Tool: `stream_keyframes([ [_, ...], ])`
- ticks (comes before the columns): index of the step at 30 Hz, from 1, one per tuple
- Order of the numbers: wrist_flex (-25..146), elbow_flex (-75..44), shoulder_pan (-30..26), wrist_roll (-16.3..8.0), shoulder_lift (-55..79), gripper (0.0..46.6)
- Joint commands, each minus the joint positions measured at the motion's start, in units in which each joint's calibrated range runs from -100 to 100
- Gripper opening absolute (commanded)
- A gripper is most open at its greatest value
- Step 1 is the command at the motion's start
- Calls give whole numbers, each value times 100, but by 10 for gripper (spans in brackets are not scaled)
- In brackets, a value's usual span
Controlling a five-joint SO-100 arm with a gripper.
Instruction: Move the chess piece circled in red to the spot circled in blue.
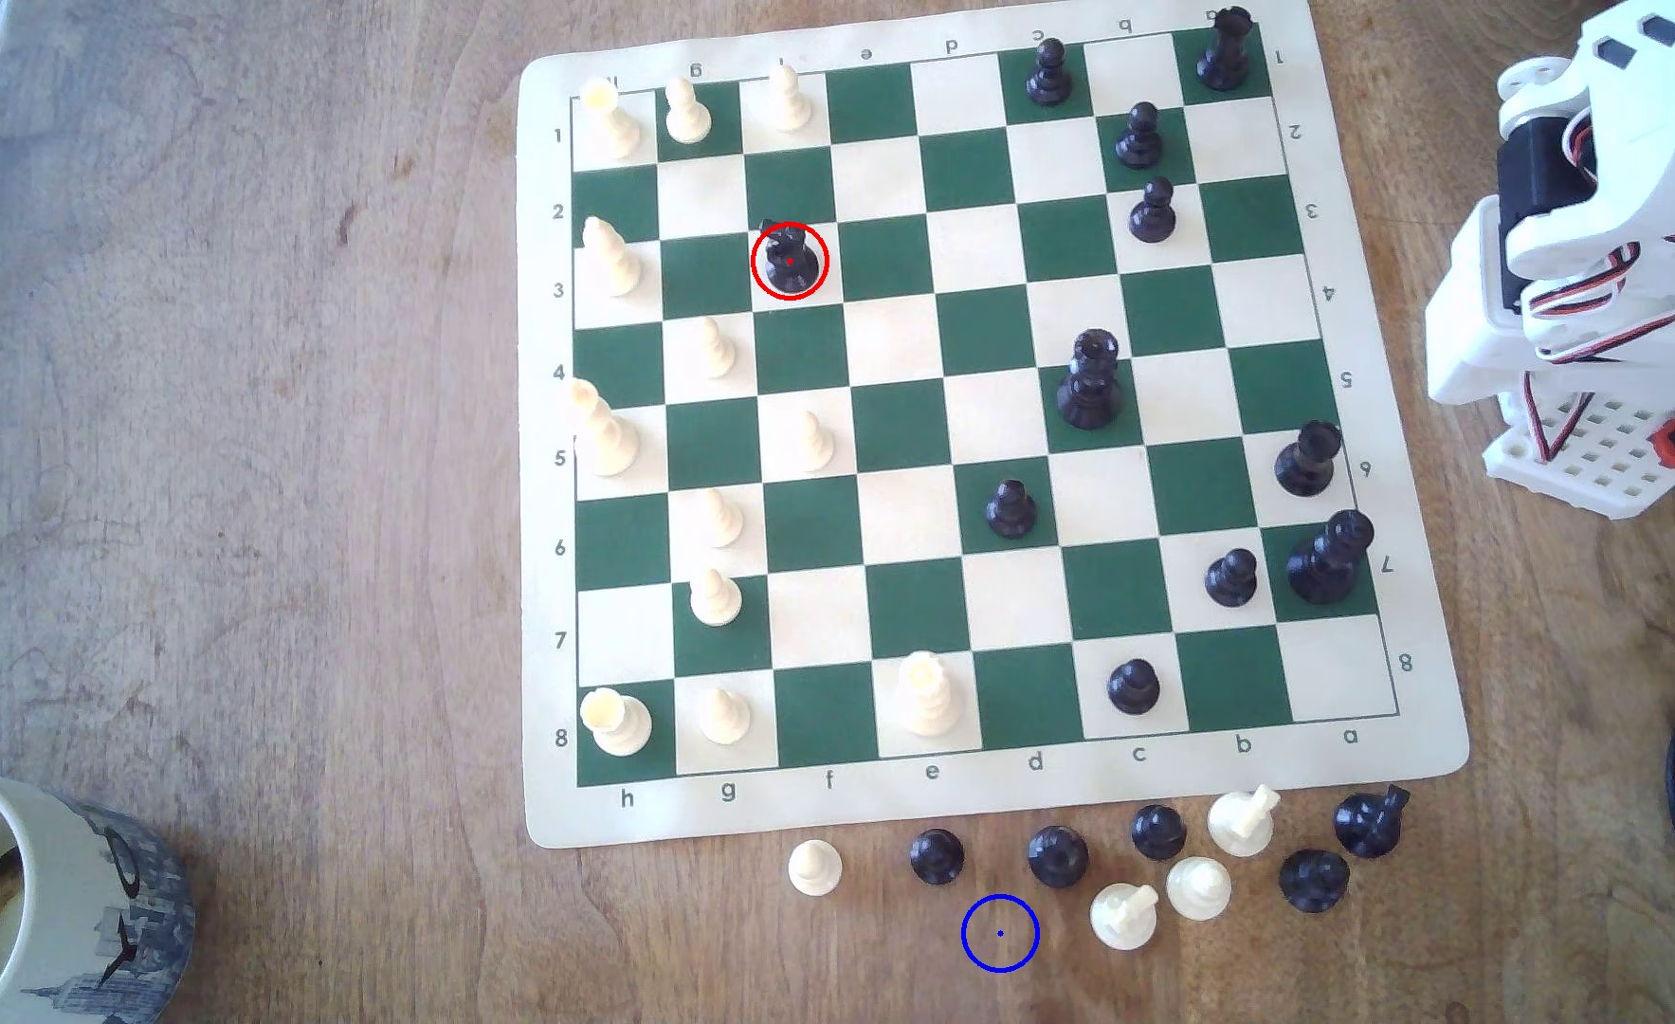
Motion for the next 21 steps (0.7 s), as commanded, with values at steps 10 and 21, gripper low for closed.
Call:
stream_keyframes([
  [10,2853,126,97,24,-28,2],
  [21,8594,-1170,347,-20,-20,2],
])
